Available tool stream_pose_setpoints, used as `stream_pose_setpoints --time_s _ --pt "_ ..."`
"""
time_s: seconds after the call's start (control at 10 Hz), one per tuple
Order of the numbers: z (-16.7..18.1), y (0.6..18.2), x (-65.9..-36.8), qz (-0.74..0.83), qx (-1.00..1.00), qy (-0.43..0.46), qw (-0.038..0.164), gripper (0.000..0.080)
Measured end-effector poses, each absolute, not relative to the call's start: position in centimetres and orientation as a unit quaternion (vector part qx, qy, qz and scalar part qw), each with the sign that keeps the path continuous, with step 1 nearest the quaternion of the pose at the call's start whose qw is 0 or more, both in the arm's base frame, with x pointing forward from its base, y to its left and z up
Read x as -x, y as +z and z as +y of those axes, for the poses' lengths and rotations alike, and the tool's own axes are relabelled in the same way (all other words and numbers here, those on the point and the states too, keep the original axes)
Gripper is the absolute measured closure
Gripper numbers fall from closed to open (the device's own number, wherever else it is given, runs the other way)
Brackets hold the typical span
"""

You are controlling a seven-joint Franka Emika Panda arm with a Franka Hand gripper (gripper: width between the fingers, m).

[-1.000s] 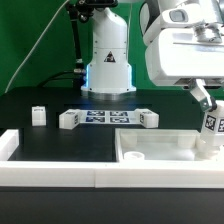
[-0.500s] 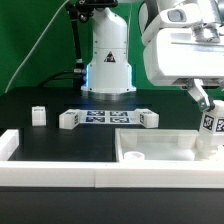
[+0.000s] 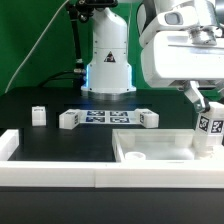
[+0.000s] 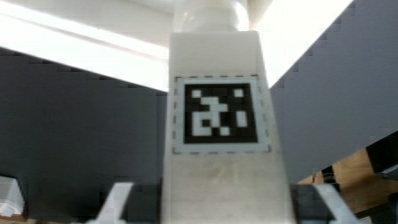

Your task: Assemble one leg

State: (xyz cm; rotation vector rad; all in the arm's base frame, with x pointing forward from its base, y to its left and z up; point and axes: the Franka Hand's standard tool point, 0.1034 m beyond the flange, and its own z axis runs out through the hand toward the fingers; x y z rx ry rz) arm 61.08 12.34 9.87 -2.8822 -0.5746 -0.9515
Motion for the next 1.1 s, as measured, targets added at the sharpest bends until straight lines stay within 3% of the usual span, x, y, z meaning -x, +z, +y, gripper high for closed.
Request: stream_pose_setpoints --time_s 0.7,0.8,0.9,1.0,1.1 --pt "12.46 9.0 -61.13 -0.186 0.933 -0.306 0.028 0.0506" --pt "12.46 8.88 -61.07 -0.186 0.934 -0.303 0.028 0.0426" --pt "12.46 8.75 -60.98 -0.186 0.935 -0.3 0.028 0.0426" --pt "12.46 8.74 -60.98 -0.186 0.935 -0.3 0.028 0.0284" --pt "12.46 8.72 -60.97 -0.186 0.935 -0.3 0.028 0.0284"
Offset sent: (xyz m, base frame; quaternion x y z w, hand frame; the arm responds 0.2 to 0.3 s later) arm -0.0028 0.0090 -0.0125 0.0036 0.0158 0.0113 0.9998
